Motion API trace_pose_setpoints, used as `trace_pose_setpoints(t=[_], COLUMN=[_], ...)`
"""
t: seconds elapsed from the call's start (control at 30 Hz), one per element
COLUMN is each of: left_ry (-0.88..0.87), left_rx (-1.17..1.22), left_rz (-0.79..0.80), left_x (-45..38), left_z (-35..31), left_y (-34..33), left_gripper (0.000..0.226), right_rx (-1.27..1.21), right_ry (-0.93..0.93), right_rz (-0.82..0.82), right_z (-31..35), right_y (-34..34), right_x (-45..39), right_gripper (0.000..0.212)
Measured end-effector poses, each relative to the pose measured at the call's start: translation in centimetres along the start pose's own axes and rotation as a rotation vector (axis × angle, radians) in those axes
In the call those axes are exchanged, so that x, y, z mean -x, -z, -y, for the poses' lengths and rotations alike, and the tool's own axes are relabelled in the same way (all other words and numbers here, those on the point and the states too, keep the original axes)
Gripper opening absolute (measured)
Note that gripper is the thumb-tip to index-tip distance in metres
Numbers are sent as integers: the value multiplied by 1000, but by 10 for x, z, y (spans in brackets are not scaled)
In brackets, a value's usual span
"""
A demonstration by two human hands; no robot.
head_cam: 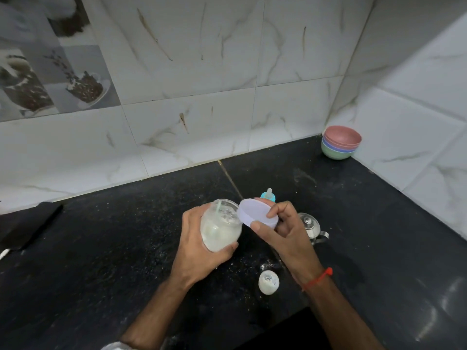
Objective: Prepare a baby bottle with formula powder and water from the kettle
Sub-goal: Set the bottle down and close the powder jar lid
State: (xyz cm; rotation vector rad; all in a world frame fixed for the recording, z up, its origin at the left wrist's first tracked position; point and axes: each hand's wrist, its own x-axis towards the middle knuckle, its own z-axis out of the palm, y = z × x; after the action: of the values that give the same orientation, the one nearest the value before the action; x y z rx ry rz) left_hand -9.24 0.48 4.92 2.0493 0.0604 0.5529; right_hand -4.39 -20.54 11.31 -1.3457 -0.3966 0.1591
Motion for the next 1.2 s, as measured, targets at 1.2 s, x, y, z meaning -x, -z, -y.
trace_pose_setpoints(t=[1.2], left_ry=[-16], left_rx=[75], left_rz=[454], left_x=[23], left_z=[-108], left_y=[-62], left_gripper=[142], right_rx=[1005], right_ry=[200], right_rz=[632], right_z=[104], right_y=[126], right_x=[13], right_gripper=[73])
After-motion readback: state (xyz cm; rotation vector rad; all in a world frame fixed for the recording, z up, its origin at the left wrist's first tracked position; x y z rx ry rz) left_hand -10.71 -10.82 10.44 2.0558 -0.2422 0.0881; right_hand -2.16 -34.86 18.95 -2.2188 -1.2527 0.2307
